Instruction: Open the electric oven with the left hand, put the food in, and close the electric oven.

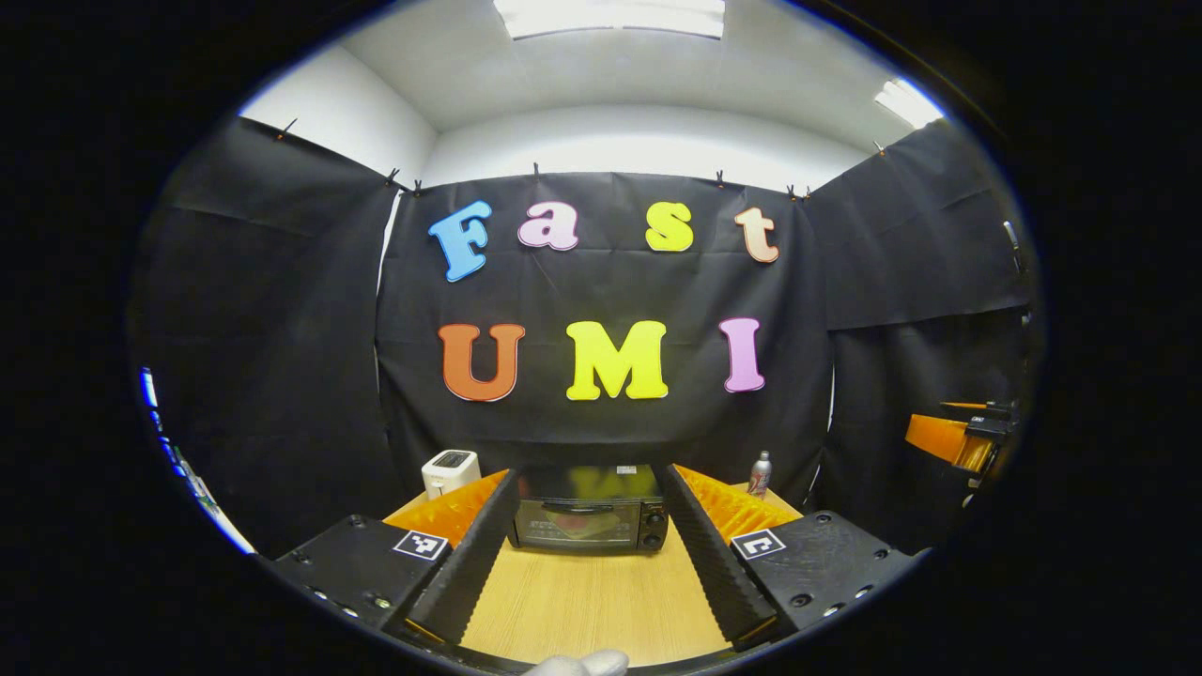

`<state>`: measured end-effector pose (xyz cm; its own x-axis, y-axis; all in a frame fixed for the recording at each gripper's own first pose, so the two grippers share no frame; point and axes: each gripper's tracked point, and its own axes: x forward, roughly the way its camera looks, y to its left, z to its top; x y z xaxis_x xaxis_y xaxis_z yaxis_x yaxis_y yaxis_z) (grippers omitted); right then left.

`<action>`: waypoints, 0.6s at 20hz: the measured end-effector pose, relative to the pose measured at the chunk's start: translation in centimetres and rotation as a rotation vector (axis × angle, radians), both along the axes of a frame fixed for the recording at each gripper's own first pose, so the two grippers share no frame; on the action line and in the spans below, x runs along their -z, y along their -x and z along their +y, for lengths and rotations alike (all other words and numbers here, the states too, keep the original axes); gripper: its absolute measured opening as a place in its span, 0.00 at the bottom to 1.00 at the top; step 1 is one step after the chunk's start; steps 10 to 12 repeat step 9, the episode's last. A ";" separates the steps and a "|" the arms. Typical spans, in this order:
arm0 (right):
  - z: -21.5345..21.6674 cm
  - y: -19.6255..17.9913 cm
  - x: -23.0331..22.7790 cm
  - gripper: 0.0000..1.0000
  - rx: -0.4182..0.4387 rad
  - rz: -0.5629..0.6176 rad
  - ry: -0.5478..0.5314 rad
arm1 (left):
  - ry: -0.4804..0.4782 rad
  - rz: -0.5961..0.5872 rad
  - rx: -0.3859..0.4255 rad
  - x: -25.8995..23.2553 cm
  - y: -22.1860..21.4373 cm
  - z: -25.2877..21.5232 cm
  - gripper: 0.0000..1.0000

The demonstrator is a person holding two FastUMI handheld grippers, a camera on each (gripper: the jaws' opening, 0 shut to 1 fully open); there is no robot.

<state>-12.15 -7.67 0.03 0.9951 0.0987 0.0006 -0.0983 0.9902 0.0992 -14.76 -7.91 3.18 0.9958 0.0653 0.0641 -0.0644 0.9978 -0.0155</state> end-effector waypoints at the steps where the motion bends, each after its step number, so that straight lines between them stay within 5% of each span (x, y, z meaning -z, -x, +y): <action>1: -0.1 0.0 0.1 0.98 -0.001 0.004 0.003 | 0.000 -0.002 -0.001 -0.1 0.0 0.0 0.94; 12: -0.3 -0.6 -0.1 0.98 0.005 0.007 0.004 | 0.009 0.010 0.015 -0.1 -0.6 -0.8 0.94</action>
